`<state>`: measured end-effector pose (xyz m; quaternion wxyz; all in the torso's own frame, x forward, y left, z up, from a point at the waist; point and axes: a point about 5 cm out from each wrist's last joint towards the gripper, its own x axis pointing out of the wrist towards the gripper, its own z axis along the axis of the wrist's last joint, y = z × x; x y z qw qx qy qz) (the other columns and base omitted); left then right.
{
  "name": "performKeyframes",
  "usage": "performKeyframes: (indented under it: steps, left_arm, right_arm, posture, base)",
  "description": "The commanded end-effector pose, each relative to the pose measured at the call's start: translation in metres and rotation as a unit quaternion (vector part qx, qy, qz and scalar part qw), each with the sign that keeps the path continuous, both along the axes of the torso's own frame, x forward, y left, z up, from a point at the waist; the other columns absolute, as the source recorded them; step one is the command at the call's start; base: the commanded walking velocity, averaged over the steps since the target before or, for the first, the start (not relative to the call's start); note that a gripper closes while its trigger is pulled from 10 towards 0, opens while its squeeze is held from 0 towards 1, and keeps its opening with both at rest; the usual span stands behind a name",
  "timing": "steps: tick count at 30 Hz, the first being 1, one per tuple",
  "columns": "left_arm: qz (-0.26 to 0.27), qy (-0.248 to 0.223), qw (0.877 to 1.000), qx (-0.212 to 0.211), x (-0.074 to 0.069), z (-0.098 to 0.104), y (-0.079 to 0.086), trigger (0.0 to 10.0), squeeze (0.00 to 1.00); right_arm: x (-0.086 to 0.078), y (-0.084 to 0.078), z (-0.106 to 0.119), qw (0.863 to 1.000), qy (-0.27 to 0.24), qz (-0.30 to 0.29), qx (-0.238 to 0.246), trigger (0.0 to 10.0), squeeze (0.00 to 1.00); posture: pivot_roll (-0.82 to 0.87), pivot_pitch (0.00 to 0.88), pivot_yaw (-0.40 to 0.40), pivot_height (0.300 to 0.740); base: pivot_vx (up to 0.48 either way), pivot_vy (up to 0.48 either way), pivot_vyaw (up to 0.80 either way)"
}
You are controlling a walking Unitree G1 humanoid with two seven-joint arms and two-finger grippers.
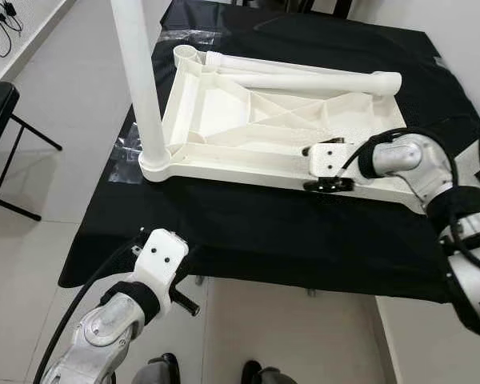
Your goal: Building children table
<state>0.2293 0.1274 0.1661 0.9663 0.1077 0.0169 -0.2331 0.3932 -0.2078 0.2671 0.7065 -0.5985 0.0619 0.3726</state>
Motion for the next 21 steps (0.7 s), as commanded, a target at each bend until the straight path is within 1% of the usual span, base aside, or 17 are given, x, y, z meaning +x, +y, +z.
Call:
performKeyframes:
  steps: [1, 4, 6, 7, 8, 9, 10, 11, 12, 13, 14, 15, 16, 17, 18, 20, 21]
  left_arm:
    - [-0.003, 0.008, 1.0, 0.004, -0.002, -0.003, -0.001, 10.0, 0.0]
    - [-0.003, 0.007, 1.0, 0.004, -0.002, -0.003, -0.002, 10.0, 0.0]
    - [-0.002, 0.006, 1.0, 0.004, -0.002, -0.003, -0.002, 10.0, 0.0]
    - [-0.001, 0.005, 1.0, 0.003, -0.002, -0.002, -0.002, 10.0, 0.0]
    - [-0.001, 0.004, 1.0, 0.003, -0.001, -0.002, -0.002, 10.0, 0.0]
    - [-0.001, 0.004, 1.0, 0.003, -0.001, -0.002, -0.002, 10.0, 0.0]
    - [0.003, 0.0, 1.0, 0.002, -0.001, -0.002, -0.002, 10.0, 0.0]
    - [0.01, -0.003, 1.0, 0.002, 0.0, -0.001, -0.001, 10.0, 0.0]
    - [0.015, -0.006, 1.0, 0.001, 0.001, -0.001, 0.0, 10.0, 0.0]
    - [0.015, -0.006, 1.0, 0.001, 0.001, -0.001, 0.0, 10.0, 0.0]
    - [0.023, -0.01, 1.0, 0.0, 0.002, 0.0, 0.002, 10.0, 0.0]
    - [0.023, -0.01, 1.0, 0.0, 0.002, 0.0, 0.002, 10.0, 0.0]
    - [0.027, -0.012, 1.0, -0.001, 0.003, 0.001, 0.003, 10.0, 0.0]
    - [0.036, -0.016, 0.999, -0.009, 0.006, 0.003, 0.005, 10.0, 0.0]
    - [0.036, -0.016, 0.999, -0.009, 0.006, 0.003, 0.005, 10.0, 0.0]
    - [0.043, -0.016, 0.999, -0.017, 0.008, 0.004, 0.006, 10.0, 0.0]
    - [0.043, -0.016, 0.999, -0.017, 0.008, 0.004, 0.006, 10.0, 0.0]
  right_arm:
    - [0.0, -0.023, 0.013, 0.998, -0.025, -0.052, -0.004, 10.0, 0.0]
    - [-0.003, -0.026, 0.013, 0.999, -0.014, -0.044, 0.006, 10.0, 0.0]
    - [-0.006, -0.024, 0.014, 0.999, 0.005, -0.023, 0.04, 10.0, 0.0]
    - [-0.008, -0.018, 0.015, 0.996, 0.021, 0.003, 0.084, 10.0, 0.0]
    - [-0.01, -0.015, 0.017, 0.993, 0.031, 0.022, 0.113, 10.0, 0.0]
    - [-0.01, -0.015, 0.017, 0.993, 0.031, 0.022, 0.113, 10.0, 0.0]
    - [-0.012, -0.009, 0.02, 0.985, 0.042, 0.048, 0.163, 10.0, 0.0]
    - [-0.014, -0.003, 0.023, 0.971, 0.052, 0.074, 0.222, 10.0, 0.0]
    - [-0.016, 0.001, 0.024, 0.96, 0.055, 0.091, 0.258, 10.0, 0.0]
    - [-0.016, 0.001, 0.024, 0.96, 0.055, 0.091, 0.258, 10.0, 0.0]
    - [-0.018, 0.004, 0.025, 0.944, 0.05, 0.102, 0.309, 10.0, 0.0]
    - [-0.018, 0.004, 0.025, 0.944, 0.05, 0.102, 0.309, 10.0, 0.0]
    - [-0.018, 0.006, 0.025, 0.935, 0.045, 0.104, 0.337, 10.0, 0.0]
    - [-0.02, 0.012, 0.019, 0.908, 0.028, 0.097, 0.406, 10.0, 0.0]
    - [-0.02, 0.012, 0.019, 0.908, 0.028, 0.097, 0.406, 10.0, 0.0]
    - [-0.024, 0.016, 0.011, 0.887, 0.026, 0.087, 0.453, 10.0, 0.0]
    - [-0.024, 0.016, 0.011, 0.887, 0.026, 0.087, 0.453, 10.0, 0.0]
  posture:
    - [0.12, 0.269, -0.126, 0.74]
    - [0.12, 0.269, -0.126, 0.74]
    - [0.11, 0.268, -0.125, 0.74]
    - [0.11, 0.268, -0.127, 0.74]
    - [0.11, 0.268, -0.127, 0.74]
    - [0.11, 0.268, -0.127, 0.74]
    - [0.11, 0.267, -0.129, 0.74]
    - [0.11, 0.267, -0.126, 0.74]
    - [0.11, 0.267, -0.126, 0.74]
    - [0.11, 0.267, -0.126, 0.74]
    - [0.11, 0.267, -0.123, 0.74]
    - [0.11, 0.267, -0.123, 0.74]
    - [0.11, 0.265, -0.12, 0.74]
    - [0.09, 0.262, -0.116, 0.74]
    - [0.09, 0.262, -0.116, 0.74]
    - [0.08, 0.26, -0.115, 0.74]
    - [0.08, 0.26, -0.115, 0.74]
  base:
    - [0.0, 0.0, 0.0]
    - [0.0, 0.0, 0.0]
    - [0.0, 0.0, 0.0]
    - [0.0, 0.0, 0.0]
    - [0.0, 0.0, 0.0]
    - [0.0, 0.0, 0.0]
    - [0.0, 0.0, 0.0]
    - [0.0, 0.0, 0.0]
    - [0.0, 0.0, 0.0]
    - [0.0, 0.0, 0.0]
    - [0.0, 0.0, 0.0]
    - [0.0, 0.0, 0.0]
    - [0.0, 0.0, 0.0]
    - [0.0, 0.0, 0.0]
    - [0.0, 0.0, 0.0]
    - [0.0, 0.0, 0.0]
    - [0.0, 0.0, 0.0]
